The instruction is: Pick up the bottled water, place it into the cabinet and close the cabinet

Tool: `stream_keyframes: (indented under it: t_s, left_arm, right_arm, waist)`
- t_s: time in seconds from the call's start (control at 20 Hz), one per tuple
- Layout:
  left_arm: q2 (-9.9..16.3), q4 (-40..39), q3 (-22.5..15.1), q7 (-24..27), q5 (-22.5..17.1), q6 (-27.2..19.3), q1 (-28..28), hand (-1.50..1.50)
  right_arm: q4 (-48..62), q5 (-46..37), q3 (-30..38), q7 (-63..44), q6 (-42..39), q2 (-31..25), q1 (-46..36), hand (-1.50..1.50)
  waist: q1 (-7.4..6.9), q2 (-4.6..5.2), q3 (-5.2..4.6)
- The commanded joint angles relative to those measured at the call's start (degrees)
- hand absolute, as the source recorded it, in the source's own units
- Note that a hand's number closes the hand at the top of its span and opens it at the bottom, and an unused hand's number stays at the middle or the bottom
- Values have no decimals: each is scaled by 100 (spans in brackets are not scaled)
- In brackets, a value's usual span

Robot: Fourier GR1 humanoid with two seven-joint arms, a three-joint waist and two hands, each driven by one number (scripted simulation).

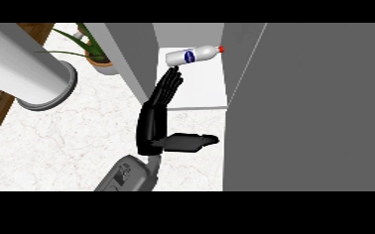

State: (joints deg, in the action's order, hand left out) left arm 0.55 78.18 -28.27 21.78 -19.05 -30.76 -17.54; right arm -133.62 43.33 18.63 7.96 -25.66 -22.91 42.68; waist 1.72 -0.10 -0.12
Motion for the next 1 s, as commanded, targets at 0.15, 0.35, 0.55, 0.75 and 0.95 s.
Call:
stream_keyframes:
  t_s: [0.15, 0.35, 0.55, 0.75, 0.95]
  left_arm:
    - [-53, 610, -587, 308, -208, 360, 906, -150]
    - [237, 947, -854, 244, -148, 652, 1178, 150]
    - [729, 1513, -1050, 421, -220, 951, 2026, 150]
    - [1403, 2081, -806, 268, -270, 1184, 2354, 150]
    - [1812, 2454, -605, 376, -335, 1335, 2693, 150]
  right_arm:
    - [-1158, -140, 177, -291, 57, 290, 553, -150]
    - [-1286, -141, -13, -536, -71, 100, 539, 150]
    - [-1235, -46, 9, -529, -439, -114, 541, 150]
    - [-1139, -245, -149, -587, -518, -43, 396, 150]
    - [-1139, -304, -230, -654, -1170, -462, 591, 150]
  waist:
    - [-78, -16, 2]
    - [-99, -13, 1]
    - [-146, -22, -1]
    - [-184, -9, 2]
    - [-169, -30, 0]
